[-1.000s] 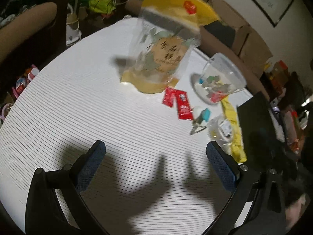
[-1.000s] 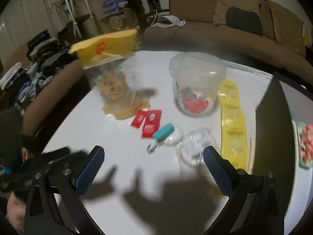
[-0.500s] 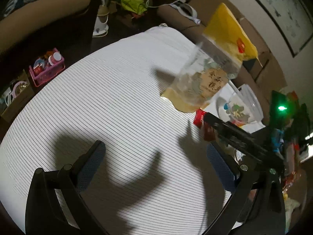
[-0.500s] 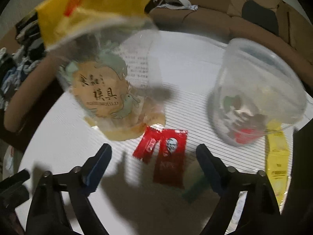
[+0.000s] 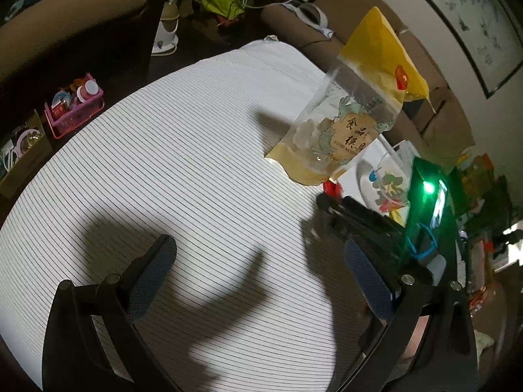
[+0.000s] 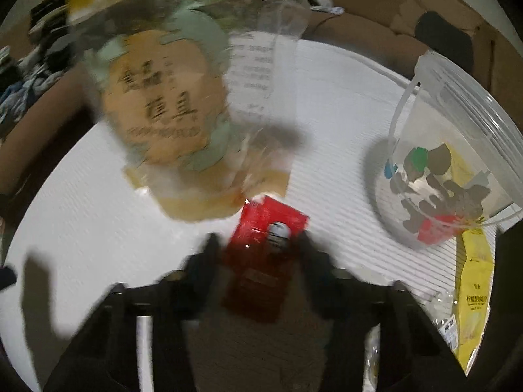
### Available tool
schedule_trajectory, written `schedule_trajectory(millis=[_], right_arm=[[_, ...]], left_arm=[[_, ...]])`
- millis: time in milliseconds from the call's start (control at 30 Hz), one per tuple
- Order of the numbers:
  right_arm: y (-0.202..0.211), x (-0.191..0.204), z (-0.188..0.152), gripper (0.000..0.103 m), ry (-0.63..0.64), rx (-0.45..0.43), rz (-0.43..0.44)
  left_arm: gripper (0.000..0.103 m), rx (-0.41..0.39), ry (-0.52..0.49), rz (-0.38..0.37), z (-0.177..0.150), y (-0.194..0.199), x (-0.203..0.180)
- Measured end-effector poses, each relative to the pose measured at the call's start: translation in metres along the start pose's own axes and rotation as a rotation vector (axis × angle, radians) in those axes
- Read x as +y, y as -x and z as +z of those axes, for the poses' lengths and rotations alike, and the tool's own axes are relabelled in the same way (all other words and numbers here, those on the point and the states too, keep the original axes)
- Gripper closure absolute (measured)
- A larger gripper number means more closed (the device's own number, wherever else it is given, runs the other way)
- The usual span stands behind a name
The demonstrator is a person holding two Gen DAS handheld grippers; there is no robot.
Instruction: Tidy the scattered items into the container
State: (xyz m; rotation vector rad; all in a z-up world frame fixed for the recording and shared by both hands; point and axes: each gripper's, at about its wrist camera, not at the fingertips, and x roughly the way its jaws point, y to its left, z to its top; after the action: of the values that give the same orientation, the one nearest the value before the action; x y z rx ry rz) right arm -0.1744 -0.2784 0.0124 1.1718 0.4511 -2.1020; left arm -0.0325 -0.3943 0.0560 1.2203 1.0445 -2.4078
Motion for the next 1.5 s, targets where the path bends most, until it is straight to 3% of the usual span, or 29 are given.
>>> schedule_trajectory(millis=[167,333,467,567,633,800,933,1033,1133,1200,1233,1300,1333,1500], right_arm=[[0.021,-0.003,-0.023,0.083,0.025,0.041,0.139],[0.051,0.012,-0.063,0.089,0.044,0.053,0.25],[0.075,-0.004,-0.083,0.091,-0.05,0.031,0.349],[0.098,-0.019,-0.096,0.091,-0.108,0.0,0.379],[0.108,-0.026,-0.103,0.091,-0.118,0.0,0.35],[0.127,-0.021,-0.135,0.086,-0.092,0.001,0.247],[0.137,-0.014,-0.15,0.053,-0.09,-0.02,0.232],[0.139,-0.011,-0.151,0.051,-0.081,-0.051,0.217],[0.135,-0.009,-0.15,0.051,-0.1,-0.072,0.222],[0.134,-0.01,-0.151,0.051,-0.123,-0.08,0.214],[0.135,-0.011,-0.152,0.051,-0.127,-0.088,0.209],[0.137,-0.011,-0.153,0.051,-0.129,-0.095,0.212],[0.137,-0.011,-0.153,0.051,-0.13,-0.096,0.212],[0.136,-0.013,-0.152,0.051,-0.147,-0.104,0.169]], left_arm=[[0.0,-0.003,0.015,-0.009,0.001,0.003,0.004],[0.0,0.025,0.011,-0.003,-0.001,-0.002,0.007],[0.0,0.05,0.01,-0.019,-0.005,-0.008,0.006],[0.0,0.081,-0.026,0.003,-0.01,-0.023,-0.002],[0.0,0.07,-0.095,0.055,-0.009,-0.032,-0.015],[0.0,0.039,-0.328,0.19,0.001,-0.077,-0.054],[0.008,0.065,-0.373,0.23,-0.006,-0.102,-0.066],[0.01,0.053,-0.481,0.301,-0.019,-0.112,-0.085],[0.013,0.042,-0.495,0.306,-0.025,-0.116,-0.092],[0.019,0.024,-0.505,0.299,-0.027,-0.117,-0.096],[0.028,0.017,-0.511,0.292,-0.027,-0.117,-0.098],[0.058,0.007,-0.519,0.281,-0.029,-0.115,-0.102],[0.085,0.004,-0.519,0.272,-0.029,-0.113,-0.103],[0.087,0.027,-0.45,0.195,-0.023,-0.107,-0.092]])
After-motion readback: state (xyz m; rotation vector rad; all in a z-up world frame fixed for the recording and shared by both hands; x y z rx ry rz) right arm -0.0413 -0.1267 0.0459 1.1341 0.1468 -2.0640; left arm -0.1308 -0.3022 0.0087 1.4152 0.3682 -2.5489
